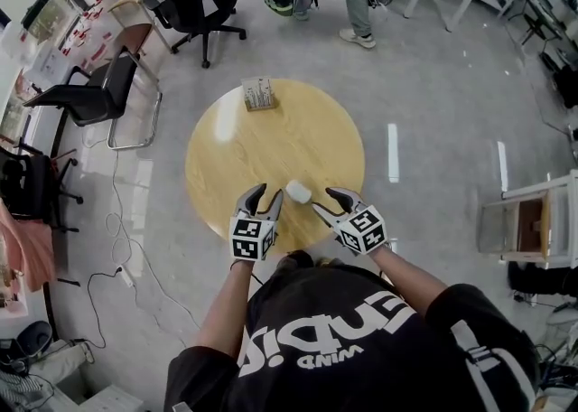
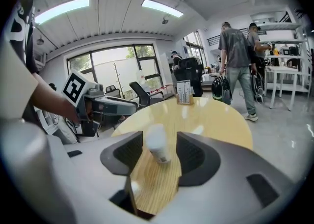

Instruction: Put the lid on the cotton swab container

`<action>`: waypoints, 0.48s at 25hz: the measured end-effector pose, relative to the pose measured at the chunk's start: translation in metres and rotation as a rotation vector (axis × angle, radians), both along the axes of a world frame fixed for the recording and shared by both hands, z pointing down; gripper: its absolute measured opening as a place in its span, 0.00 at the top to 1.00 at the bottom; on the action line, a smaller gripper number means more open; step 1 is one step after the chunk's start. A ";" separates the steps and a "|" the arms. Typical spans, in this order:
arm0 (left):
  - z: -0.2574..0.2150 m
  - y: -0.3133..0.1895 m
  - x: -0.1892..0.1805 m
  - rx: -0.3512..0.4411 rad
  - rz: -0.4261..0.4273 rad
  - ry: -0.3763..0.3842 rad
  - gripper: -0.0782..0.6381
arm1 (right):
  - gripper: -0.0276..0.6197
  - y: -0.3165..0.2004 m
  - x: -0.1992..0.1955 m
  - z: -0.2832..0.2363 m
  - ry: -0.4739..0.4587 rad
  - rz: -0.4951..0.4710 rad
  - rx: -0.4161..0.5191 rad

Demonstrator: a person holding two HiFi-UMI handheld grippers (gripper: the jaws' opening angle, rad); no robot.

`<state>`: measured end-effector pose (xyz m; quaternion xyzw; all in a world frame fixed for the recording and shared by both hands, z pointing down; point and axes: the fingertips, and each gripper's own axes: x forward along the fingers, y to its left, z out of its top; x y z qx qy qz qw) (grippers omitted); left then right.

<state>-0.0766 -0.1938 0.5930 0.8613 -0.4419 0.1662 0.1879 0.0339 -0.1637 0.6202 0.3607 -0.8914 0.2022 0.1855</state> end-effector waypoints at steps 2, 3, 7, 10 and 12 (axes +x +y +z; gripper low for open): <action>-0.015 0.008 -0.004 0.025 -0.005 0.010 0.66 | 0.64 0.001 0.006 -0.015 -0.008 0.025 0.012; -0.023 0.012 -0.006 0.039 -0.005 0.013 0.66 | 0.64 0.002 0.009 -0.024 -0.019 0.041 0.016; -0.058 0.030 -0.016 0.101 -0.026 0.044 0.66 | 0.65 0.008 0.023 -0.063 -0.077 0.107 0.057; -0.084 0.044 -0.023 0.139 -0.056 0.088 0.67 | 0.69 0.012 0.035 -0.093 -0.110 0.145 0.102; -0.099 0.053 -0.030 0.160 -0.083 0.109 0.69 | 0.73 0.015 0.041 -0.112 -0.137 0.158 0.129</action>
